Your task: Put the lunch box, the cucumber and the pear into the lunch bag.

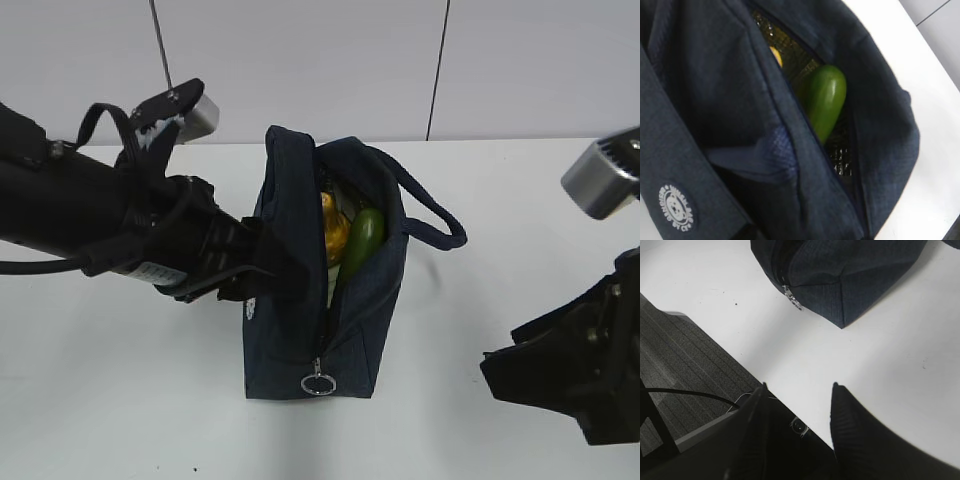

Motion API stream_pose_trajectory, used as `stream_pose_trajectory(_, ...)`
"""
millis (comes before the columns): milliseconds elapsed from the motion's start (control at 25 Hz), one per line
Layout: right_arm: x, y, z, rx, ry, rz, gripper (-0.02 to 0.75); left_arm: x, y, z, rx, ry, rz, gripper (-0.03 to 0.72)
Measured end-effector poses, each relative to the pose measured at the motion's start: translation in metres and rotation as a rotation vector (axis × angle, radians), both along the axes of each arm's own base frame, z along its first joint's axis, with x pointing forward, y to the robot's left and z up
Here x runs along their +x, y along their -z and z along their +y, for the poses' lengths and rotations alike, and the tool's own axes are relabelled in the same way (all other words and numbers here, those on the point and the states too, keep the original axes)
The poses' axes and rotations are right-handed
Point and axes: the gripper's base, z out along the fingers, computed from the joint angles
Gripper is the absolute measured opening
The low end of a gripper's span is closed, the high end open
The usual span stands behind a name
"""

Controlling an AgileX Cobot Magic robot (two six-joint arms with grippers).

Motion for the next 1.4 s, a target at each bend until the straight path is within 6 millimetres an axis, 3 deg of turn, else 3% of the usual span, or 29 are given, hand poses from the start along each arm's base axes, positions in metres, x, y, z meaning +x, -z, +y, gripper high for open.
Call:
stream_pose_trajectory(160, 0.0, 0.0, 0.0, 0.0, 0.0, 0.0, 0.328, 0.003, 0.009, -0.002, 0.007, -0.01, 0.03, 0.291)
stream_pose_trajectory(320, 0.0, 0.001, 0.0, -0.008, -0.016, -0.009, 0.328, 0.003, 0.008, -0.002, 0.005, -0.007, 0.033, 0.073)
stream_pose_trajectory(400, -0.001, 0.003, 0.0, -0.024, -0.047, -0.023, 0.326, 0.002, 0.008, -0.002, 0.004, -0.005, 0.037, 0.009)
stream_pose_trajectory(640, -0.007, 0.013, 0.008, 0.014, -0.229, -0.09, 0.31, 0.002, 0.009, -0.002, 0.004, -0.001, 0.042, -0.013)
stream_pose_trajectory(800, -0.013, 0.019, 0.016, 0.146, -0.315, -0.17, 0.308, 0.001, 0.009, -0.003, 0.002, 0.005, 0.048, -0.013)
stream_pose_trajectory(1040, -0.006, 0.031, 0.02, 0.345, -0.125, -0.17, 0.305, 0.0, 0.009, -0.003, 0.001, 0.012, 0.056, -0.014)
stream_pose_trajectory(1400, 0.016, 0.076, 0.04, 0.458, -0.048, 0.133, 0.298, 0.0, 0.009, -0.003, 0.001, 0.015, 0.059, -0.015)
